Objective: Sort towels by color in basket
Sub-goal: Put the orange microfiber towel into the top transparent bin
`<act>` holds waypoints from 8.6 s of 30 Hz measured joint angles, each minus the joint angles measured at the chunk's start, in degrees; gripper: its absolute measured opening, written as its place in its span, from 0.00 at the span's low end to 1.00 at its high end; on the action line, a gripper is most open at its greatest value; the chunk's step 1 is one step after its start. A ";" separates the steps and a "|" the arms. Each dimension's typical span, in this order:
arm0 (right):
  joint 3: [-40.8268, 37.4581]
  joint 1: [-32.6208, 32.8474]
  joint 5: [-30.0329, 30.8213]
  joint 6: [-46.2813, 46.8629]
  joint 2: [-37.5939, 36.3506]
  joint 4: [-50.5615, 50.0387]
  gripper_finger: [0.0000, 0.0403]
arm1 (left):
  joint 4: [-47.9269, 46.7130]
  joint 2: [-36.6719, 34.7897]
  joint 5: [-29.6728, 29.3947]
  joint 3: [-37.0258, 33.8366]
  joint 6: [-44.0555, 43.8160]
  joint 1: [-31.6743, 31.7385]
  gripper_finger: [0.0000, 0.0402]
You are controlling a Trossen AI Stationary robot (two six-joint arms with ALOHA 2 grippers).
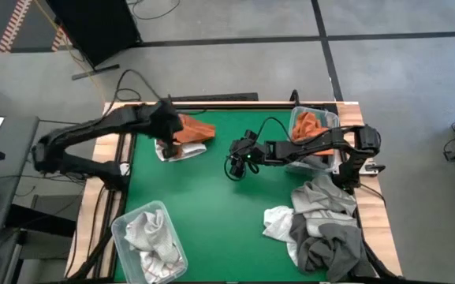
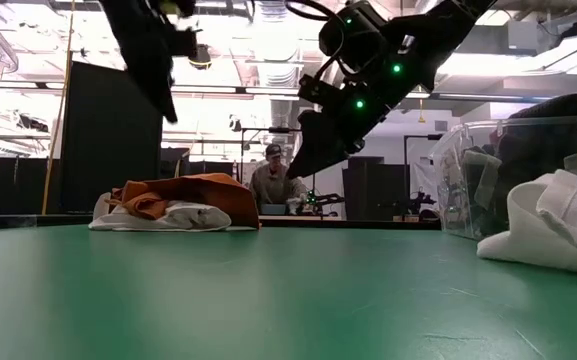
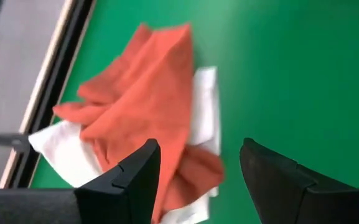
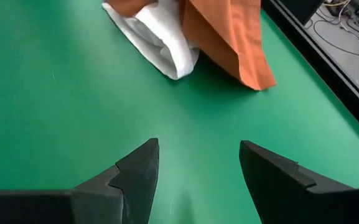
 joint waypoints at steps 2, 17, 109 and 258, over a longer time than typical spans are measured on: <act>0.00 0.15 -0.01 0.01 0.00 -0.09 0.62 | 0.00 3.19 0.16 0.38 2.02 2.22 0.52; 0.00 3.25 0.00 0.00 -0.05 -0.19 0.62 | 0.35 25.30 2.40 12.69 6.25 7.93 0.78; 1.67 26.07 -32.83 -4.28 10.19 33.33 0.62 | -37.09 39.58 -0.20 50.73 6.04 5.40 0.00; 56.08 45.19 4.62 23.02 19.97 -61.91 0.62 | -13.53 35.93 -1.02 26.18 -0.04 -21.74 0.36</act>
